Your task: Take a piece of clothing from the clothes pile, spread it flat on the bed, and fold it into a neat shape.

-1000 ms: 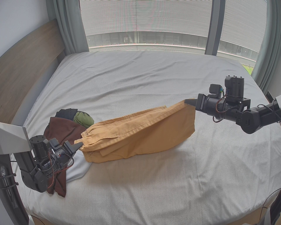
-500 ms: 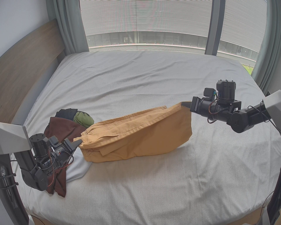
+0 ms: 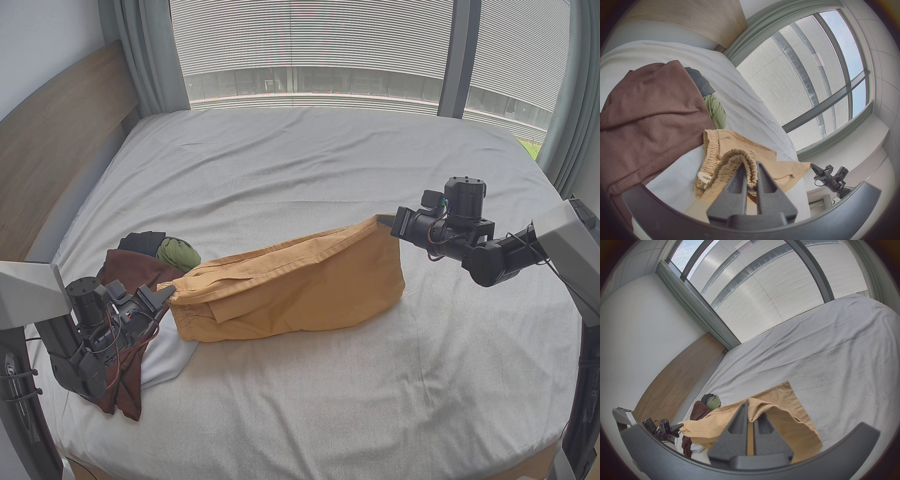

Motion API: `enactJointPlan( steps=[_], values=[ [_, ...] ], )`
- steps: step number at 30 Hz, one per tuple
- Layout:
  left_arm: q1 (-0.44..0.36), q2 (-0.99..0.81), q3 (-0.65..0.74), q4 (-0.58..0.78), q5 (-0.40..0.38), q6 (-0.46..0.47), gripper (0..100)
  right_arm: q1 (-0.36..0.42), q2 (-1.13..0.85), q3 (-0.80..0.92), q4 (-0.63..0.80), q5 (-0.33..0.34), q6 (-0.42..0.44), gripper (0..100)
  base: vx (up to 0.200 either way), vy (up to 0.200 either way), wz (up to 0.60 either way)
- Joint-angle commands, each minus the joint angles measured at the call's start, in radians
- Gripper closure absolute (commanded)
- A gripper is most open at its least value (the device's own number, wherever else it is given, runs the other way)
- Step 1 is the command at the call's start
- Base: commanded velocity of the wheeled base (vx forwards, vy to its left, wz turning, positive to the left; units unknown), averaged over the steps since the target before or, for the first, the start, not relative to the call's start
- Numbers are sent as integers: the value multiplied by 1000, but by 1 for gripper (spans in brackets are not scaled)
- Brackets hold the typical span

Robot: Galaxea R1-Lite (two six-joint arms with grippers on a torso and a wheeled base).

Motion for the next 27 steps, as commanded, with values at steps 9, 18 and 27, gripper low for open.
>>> enactJointPlan(
  steps=[9, 18, 27],
  values=[
    [3, 84, -81, -1, 22, -20, 100, -2, 129, -80, -72, -8, 19, 100, 0, 0, 0],
    [15, 107, -101, -1, 22, -29, 100, 1, 217, -155, -141, -42, 39, 100, 0, 0, 0],
    [17, 141, -134, -1, 22, -35, 100, 3, 237, -166, -175, -42, 39, 100, 0, 0, 0]
  ],
)
